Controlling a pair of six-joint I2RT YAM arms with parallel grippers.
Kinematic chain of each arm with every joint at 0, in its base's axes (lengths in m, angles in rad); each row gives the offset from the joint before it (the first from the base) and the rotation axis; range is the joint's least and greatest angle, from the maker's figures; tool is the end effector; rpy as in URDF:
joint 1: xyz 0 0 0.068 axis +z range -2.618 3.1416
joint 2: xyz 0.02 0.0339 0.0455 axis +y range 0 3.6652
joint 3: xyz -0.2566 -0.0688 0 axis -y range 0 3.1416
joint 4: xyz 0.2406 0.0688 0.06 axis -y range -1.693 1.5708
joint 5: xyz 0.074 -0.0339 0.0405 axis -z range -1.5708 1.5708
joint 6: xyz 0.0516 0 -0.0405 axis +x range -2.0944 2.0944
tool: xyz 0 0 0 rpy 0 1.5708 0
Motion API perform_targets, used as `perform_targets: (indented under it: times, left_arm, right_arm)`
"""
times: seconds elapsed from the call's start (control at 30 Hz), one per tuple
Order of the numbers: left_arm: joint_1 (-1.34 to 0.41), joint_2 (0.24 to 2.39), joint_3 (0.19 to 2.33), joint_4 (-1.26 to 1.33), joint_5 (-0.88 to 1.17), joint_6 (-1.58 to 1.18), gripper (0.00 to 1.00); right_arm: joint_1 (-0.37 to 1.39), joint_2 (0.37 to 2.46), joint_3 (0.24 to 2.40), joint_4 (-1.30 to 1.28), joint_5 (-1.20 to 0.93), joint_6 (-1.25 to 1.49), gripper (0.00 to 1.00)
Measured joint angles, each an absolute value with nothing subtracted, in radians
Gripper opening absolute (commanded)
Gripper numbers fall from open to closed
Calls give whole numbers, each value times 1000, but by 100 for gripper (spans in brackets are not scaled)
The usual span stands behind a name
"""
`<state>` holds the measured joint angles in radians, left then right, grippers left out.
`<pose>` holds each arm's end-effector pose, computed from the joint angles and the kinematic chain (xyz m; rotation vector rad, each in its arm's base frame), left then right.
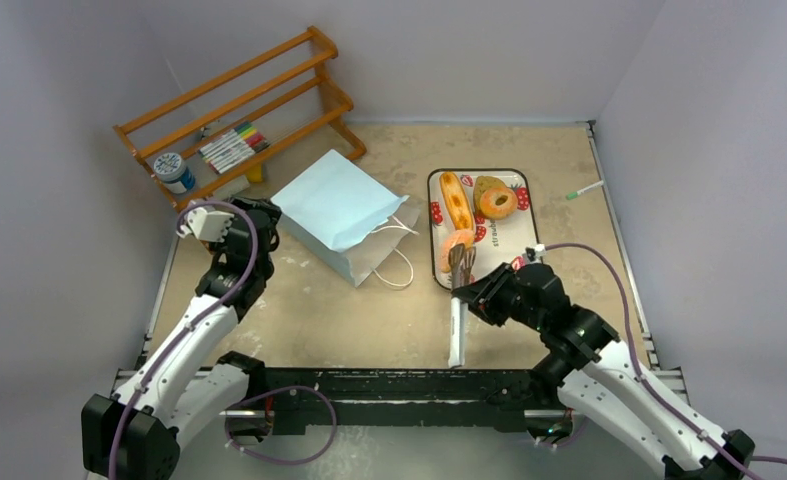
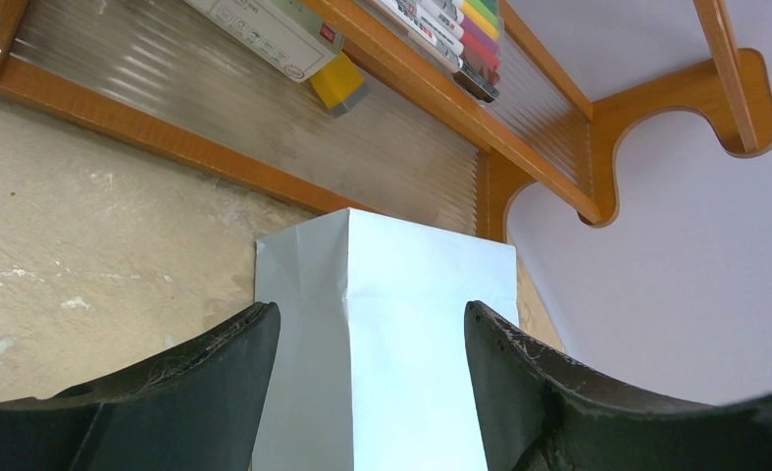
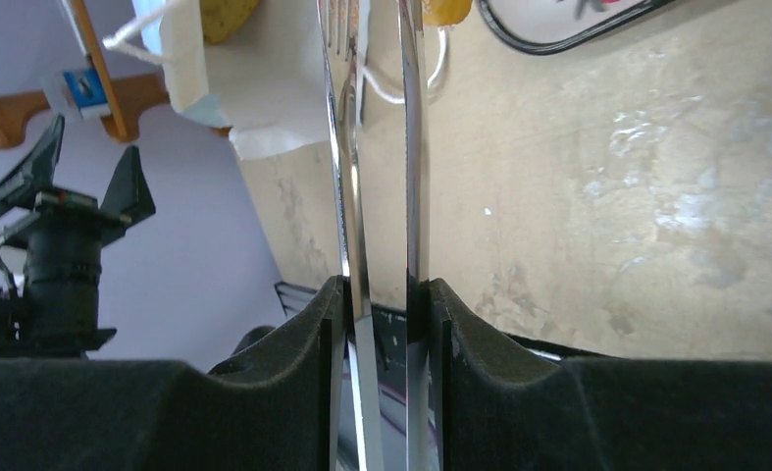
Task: Take the fake bread out of the paper bag
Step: Place the fake bread in the container.
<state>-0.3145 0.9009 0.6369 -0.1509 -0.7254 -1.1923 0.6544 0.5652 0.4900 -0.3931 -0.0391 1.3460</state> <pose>0.2119 -0.0329 0.2644 -1.1900 1.4670 -0.3107 0.1255 0.0989 0.2360 0.7525 2.1700 1.2126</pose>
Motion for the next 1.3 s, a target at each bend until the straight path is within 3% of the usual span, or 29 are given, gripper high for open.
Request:
perform_targets:
  times: [0.43, 0.73, 0.9, 1.1, 1.3]
  left_arm:
    - [-314, 843, 608, -159, -692, -1167, 68]
    - [-315, 900, 632, -159, -652, -1092, 68]
    - [-315, 916, 662, -159, -632, -1050, 68]
    - [-314, 916, 670, -159, -613, -1025, 70]
    - [-315, 916, 670, -159, -593, -1008, 70]
  right_arm:
    - [654, 481, 498, -556, 145, 1456, 0]
    - [612, 766, 521, -413, 166, 1407, 0]
    - [520, 790, 544, -376, 162, 1373, 0]
    - [402, 808, 545, -330, 107, 1329, 24]
    - [387, 838, 544, -306, 57, 1299, 25]
